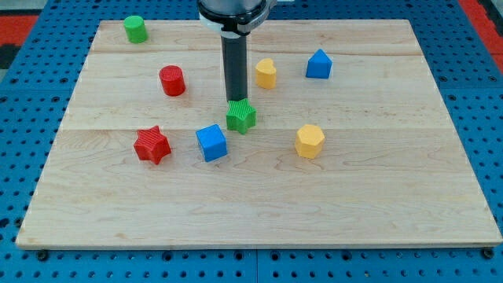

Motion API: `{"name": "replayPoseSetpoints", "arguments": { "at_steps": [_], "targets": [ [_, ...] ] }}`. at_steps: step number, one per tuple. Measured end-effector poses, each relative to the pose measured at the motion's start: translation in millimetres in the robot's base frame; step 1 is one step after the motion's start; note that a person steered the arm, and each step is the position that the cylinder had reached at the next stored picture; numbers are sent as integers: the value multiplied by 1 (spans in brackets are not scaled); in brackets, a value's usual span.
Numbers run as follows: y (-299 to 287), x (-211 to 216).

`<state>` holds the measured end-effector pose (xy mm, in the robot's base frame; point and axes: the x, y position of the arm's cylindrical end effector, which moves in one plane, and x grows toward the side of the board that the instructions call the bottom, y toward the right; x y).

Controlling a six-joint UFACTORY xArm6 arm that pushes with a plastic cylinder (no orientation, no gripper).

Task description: Move the red star into the blue cube

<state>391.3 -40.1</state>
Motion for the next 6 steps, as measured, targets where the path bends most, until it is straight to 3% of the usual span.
{"name": "replayPoseSetpoints", "arguments": {
  "at_steps": [2, 3, 4, 5, 6],
  "targets": [
    [-88, 1],
    [-139, 23],
    [-169, 73],
    [-151, 98],
    [-88, 98]
  ]
}}
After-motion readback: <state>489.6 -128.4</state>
